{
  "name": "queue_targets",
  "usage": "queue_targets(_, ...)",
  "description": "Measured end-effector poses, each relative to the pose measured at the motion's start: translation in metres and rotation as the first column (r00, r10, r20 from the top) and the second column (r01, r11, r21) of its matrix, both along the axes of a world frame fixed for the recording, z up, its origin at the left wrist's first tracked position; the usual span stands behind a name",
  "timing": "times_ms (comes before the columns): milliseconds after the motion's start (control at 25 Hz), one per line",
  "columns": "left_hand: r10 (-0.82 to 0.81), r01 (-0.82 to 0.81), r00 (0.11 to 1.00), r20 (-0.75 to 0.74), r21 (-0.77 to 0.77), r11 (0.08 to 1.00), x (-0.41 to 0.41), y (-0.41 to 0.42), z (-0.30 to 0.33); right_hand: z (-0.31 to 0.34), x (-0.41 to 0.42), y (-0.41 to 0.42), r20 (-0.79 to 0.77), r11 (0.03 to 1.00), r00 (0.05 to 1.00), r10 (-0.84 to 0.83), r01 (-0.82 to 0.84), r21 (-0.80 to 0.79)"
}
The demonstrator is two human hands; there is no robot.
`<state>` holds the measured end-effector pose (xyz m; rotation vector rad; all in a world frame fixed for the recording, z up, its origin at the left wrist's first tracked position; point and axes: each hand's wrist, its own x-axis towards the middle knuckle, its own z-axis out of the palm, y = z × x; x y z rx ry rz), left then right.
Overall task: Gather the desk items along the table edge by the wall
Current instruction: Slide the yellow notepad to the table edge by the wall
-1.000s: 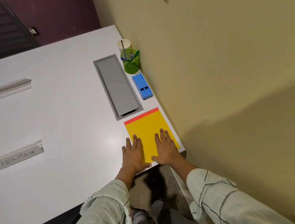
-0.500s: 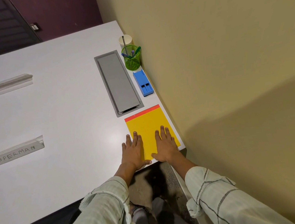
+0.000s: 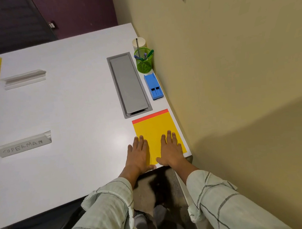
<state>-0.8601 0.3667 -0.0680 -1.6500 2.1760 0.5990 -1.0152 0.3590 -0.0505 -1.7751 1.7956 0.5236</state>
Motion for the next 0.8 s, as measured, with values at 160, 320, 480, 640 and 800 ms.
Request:
queue_targets(160,0.006,-0.005,1.000,-0.024,0.007,1.000,0.002,0.006,0.010,0.007,0.001,-0.002,-0.016,1.000,1.000,0.010,-0.010,-0.007)
queue_targets(320,0.039,-0.037,0.999,-0.037,0.059,0.998,0.010,0.011,0.014,0.011,-0.001,-0.003,-0.017,0.999,0.999,0.042,-0.042,0.015)
queue_targets(480,0.010,-0.003,0.999,-0.049,0.157,0.988,0.012,0.017,0.009,0.007,0.002,-0.001,0.009,0.998,1.000,-0.006,0.005,0.056)
queue_targets(640,-0.016,0.023,0.999,-0.037,0.173,0.985,0.015,0.014,0.005,0.000,0.004,0.001,0.001,0.998,1.000,-0.020,0.020,0.054)
queue_targets(800,-0.037,0.043,0.999,-0.039,0.174,0.984,0.019,0.012,0.002,-0.006,0.006,0.000,-0.011,0.998,0.999,-0.031,0.031,0.049)
